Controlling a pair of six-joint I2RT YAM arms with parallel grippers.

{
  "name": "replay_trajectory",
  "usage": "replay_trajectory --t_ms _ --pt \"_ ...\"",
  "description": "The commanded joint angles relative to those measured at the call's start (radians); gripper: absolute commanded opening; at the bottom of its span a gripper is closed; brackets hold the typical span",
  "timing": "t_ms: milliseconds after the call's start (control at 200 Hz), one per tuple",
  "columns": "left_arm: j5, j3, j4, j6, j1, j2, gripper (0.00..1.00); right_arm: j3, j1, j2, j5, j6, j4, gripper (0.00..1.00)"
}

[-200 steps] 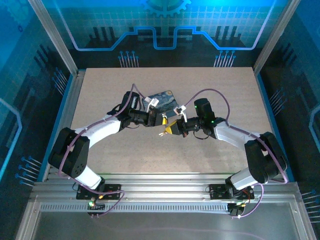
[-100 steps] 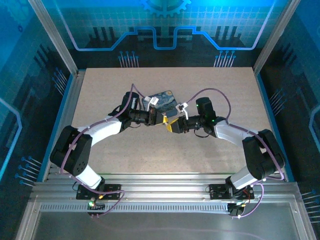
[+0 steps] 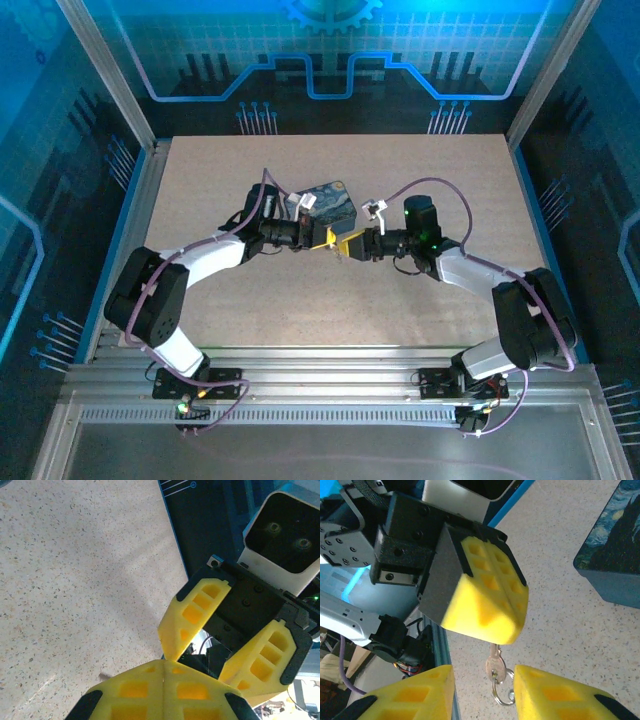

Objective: Unlock a padlock with a key

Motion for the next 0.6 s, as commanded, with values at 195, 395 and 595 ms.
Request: replay_trajectory --t_ms 195,395,595 --pt "-0.008 0.017 0.029 -0.011 0.011 0.006 0.00 0.004 0.013 0.059 0.006 0.085 0.055 0.33" --pt "-0.014 0.011 0.040 -0.019 0.016 -0.001 0.00 -0.004 0.036 0.077 0.007 0.100 0.076 0.31" --pt "-0.011 0.009 0.059 -0.031 0.018 0.005 0.00 -0.009 0.055 0.084 0.022 0.114 0.093 0.28"
